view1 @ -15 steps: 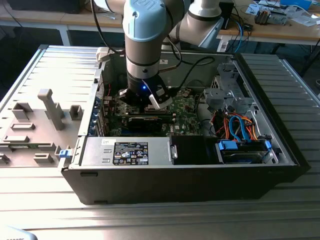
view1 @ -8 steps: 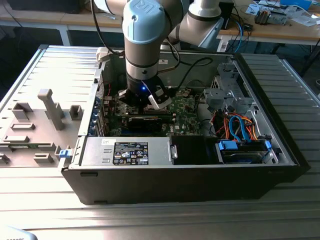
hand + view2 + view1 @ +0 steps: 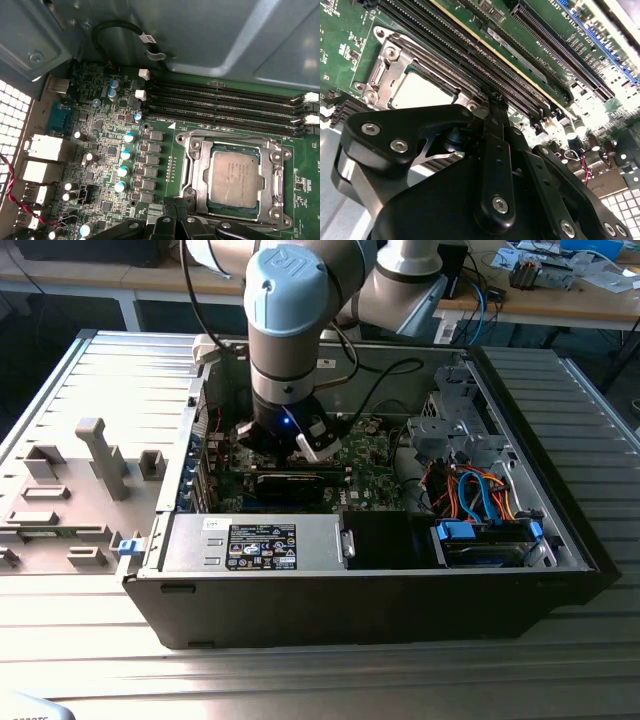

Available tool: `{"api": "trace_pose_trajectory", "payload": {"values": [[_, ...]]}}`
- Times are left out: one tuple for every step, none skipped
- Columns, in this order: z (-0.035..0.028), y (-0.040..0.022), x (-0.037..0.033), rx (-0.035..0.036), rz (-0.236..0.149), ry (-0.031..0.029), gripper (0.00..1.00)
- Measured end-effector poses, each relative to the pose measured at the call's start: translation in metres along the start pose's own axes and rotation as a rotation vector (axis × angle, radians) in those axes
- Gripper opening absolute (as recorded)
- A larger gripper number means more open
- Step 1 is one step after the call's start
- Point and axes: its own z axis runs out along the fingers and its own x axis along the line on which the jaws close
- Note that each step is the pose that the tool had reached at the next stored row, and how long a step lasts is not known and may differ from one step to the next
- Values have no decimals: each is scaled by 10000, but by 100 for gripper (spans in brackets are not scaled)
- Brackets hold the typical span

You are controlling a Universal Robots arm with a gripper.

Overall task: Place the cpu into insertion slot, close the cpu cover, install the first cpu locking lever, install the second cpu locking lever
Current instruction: 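Install the second cpu locking lever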

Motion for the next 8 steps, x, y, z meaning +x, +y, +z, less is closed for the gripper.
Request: {"api": "trace_pose_trajectory", "payload": {"values": [[1, 0, 1, 7, -8, 4, 11], [2, 1, 1, 29, -10, 6, 11], [3, 2, 2, 111, -16, 14, 11], [-7, 5, 2, 308, -25, 29, 11], [-28, 4, 4, 418, -34, 48, 11], [-52, 13, 2, 446, -42, 53, 11], [-65, 17, 2, 457, -41, 55, 11], [-73, 22, -5, 469, -42, 55, 11]]}}
